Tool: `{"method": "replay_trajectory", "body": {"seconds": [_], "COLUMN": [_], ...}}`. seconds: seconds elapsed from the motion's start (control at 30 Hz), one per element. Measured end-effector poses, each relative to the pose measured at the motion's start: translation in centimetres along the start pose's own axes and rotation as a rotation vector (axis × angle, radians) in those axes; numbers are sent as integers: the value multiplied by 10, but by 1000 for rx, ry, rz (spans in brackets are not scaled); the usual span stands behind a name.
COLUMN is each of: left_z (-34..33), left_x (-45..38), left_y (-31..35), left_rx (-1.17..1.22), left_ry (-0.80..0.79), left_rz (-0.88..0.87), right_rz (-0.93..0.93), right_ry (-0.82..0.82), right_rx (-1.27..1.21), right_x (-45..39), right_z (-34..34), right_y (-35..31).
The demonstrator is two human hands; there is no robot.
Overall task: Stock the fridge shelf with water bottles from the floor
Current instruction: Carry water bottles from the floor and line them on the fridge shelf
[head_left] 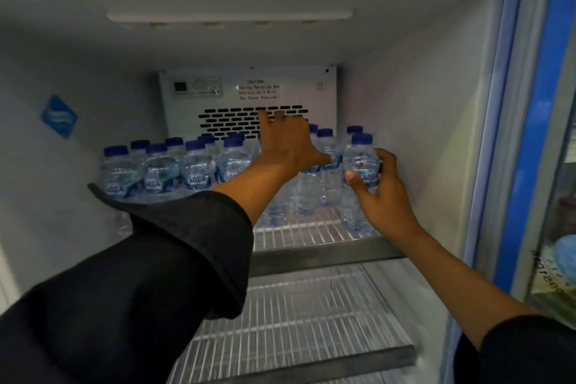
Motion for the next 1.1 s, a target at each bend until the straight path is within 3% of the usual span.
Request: {"method": "replay_trajectory", "body": {"seconds": [0.2, 0.37, 0.6, 1.1], "left_z": [-18, -9, 11, -3], "left_x": [8, 1, -7, -11], "left_y": [0, -6, -23, -38], "left_rx": [-22, -37, 307, 341], "left_ry": [-37, -230, -550, -483], "left_rz": [62, 96, -150, -253], "right_rz": [-5, -9, -36, -129], "right_ry": [-23, -20, -92, -160], "right_rx": [2, -3, 42, 45], "right_x": [-1, 1, 2, -21], "right_z": [0, 1, 6, -32], "right_y": [1, -3, 0, 11]}}
Point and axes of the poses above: each hand's wrist, its own x-axis away from the middle knuckle, its own z-axis out of the back of the hand, y = z × x, the point moved 3 cm from there along -x, towards the middle knuckle, and after that the axes turned 11 degrees about x, right-handed, at the moved point
